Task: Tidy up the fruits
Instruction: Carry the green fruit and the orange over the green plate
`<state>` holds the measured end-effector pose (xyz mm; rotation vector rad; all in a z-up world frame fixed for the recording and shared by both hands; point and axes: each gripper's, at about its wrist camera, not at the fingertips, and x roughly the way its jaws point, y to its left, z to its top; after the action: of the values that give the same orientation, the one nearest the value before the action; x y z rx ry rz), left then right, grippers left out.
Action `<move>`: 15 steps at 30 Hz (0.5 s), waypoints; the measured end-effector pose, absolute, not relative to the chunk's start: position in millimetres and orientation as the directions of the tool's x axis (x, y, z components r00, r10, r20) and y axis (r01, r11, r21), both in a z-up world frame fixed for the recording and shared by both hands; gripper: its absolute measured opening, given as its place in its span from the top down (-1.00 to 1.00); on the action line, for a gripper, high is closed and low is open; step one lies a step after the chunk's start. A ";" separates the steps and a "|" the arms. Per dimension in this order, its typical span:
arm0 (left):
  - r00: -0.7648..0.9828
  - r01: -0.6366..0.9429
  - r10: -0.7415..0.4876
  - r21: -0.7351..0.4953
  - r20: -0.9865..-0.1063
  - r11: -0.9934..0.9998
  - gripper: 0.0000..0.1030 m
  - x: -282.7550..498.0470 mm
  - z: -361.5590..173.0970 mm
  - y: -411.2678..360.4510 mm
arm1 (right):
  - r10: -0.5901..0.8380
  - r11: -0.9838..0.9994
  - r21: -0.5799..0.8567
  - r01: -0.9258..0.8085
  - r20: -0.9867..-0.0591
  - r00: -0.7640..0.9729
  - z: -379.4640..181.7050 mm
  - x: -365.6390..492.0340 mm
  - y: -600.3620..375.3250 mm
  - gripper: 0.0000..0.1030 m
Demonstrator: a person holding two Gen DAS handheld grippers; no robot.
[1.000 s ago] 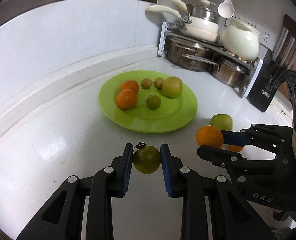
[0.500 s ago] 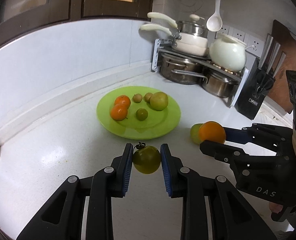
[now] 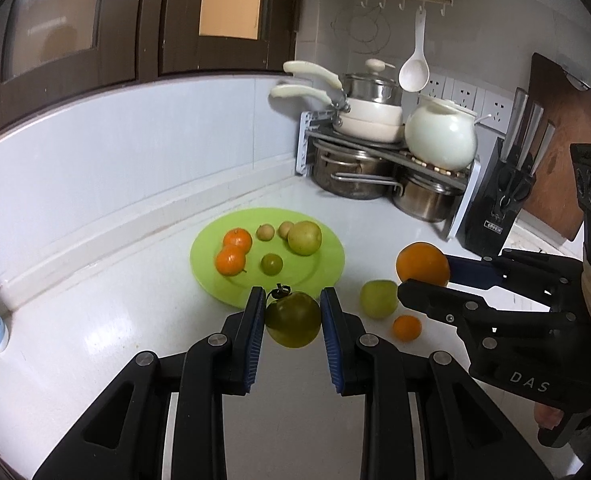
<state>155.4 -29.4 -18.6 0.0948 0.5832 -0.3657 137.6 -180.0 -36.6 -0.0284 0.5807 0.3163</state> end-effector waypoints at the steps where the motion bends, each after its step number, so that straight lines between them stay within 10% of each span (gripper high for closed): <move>1: 0.776 0.364 -0.311 -0.012 -0.549 0.931 0.45 155.9 -16.8 -30.1 | 0.285 0.952 0.062 -0.300 -0.541 0.791 -35.4 138.1 -180.5 0.33; 15: 0.799 0.363 -0.300 0.019 -0.521 0.932 0.45 187.5 -5.3 -35.1 | 0.269 0.957 0.045 -0.286 -0.506 0.819 -16.1 163.9 -186.0 0.33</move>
<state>187.5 -35.1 -5.3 0.1204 0.5386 -0.3567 163.9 -186.0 -16.1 -0.0338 0.5341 0.2956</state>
